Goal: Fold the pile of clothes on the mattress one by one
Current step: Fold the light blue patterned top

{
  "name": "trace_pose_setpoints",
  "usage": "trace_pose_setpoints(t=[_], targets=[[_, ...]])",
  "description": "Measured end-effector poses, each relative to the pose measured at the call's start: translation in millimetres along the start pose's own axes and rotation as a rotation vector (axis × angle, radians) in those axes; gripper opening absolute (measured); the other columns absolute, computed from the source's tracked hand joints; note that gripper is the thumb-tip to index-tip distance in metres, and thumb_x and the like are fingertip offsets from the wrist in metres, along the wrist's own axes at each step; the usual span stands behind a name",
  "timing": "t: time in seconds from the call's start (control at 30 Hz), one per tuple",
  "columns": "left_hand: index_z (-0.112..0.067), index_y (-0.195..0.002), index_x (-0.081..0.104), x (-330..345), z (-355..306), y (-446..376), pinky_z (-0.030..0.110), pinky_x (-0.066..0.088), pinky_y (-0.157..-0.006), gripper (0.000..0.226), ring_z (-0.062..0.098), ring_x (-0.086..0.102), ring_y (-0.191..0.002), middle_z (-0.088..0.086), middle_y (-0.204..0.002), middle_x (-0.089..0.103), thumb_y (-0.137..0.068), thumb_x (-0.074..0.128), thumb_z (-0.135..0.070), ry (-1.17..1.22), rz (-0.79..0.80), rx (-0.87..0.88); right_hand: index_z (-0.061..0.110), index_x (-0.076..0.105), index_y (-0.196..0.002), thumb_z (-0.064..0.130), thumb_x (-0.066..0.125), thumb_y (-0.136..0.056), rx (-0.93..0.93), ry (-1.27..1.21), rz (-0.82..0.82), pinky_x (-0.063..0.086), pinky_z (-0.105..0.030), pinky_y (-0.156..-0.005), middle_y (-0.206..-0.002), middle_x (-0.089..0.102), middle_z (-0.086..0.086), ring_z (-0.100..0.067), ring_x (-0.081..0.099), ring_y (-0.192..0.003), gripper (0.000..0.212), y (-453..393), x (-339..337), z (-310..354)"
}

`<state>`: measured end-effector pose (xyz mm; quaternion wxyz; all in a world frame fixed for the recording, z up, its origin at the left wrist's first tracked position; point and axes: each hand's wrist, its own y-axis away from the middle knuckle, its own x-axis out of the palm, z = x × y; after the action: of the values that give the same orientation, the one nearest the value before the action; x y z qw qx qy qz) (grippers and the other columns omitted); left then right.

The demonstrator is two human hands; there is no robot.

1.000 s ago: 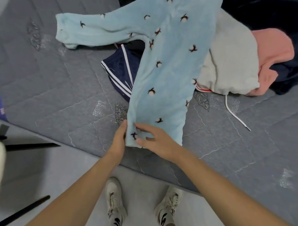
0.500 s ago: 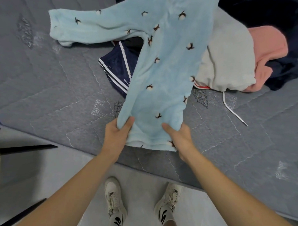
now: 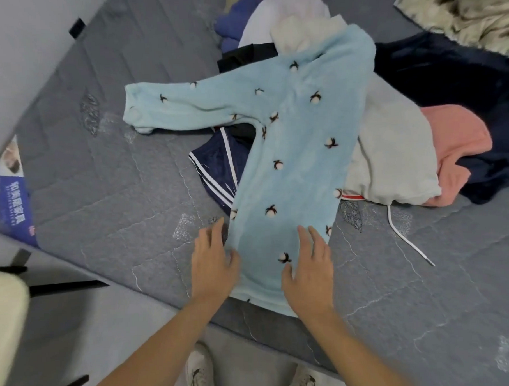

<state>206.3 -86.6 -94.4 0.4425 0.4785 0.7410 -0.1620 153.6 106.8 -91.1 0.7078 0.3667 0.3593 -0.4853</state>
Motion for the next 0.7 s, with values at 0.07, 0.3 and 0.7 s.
trace_pose_setpoints(t=[0.07, 0.3, 0.7], targets=[[-0.028, -0.153, 0.035, -7, -12, -18, 0.033, 0.041, -0.098, 0.063, 0.013, 0.045, -0.119, -0.008, -0.137, 0.041, -0.096, 0.062, -0.022, 0.049, -0.014, 0.114, 0.018, 0.027, -0.160, 0.011, 0.065, -0.086, -0.088, -0.025, 0.020, 0.041, -0.049, -0.115, -0.166, 0.024, -0.010, -0.031, 0.031, -0.149, 0.083, -28, -3, 21], [-0.013, -0.159, 0.031, -32, 0, -165, 0.030, 0.032, -0.113, 0.061, 0.012, 0.039, -0.133, 0.005, -0.148, 0.039, -0.105, 0.056, -0.026, 0.353, -0.169, -0.100, 0.007, 0.023, -0.163, 0.017, 0.059, -0.094, -0.363, 0.078, -0.051, 0.028, -0.051, -0.125, -0.171, 0.017, -0.014, -0.031, 0.017, -0.159, 0.078, -186, 13, 103], [-0.014, -0.142, 0.053, -128, 128, -405, 0.045, 0.065, -0.078, 0.076, 0.026, 0.072, -0.099, 0.007, -0.123, 0.068, -0.082, 0.084, -0.048, 1.377, -0.292, -0.937, 0.006, 0.025, -0.162, 0.022, 0.049, -0.099, -0.399, 0.071, 0.053, 0.020, -0.048, -0.128, -0.171, 0.021, -0.013, -0.031, 0.013, -0.160, 0.070, -392, 102, 248]])
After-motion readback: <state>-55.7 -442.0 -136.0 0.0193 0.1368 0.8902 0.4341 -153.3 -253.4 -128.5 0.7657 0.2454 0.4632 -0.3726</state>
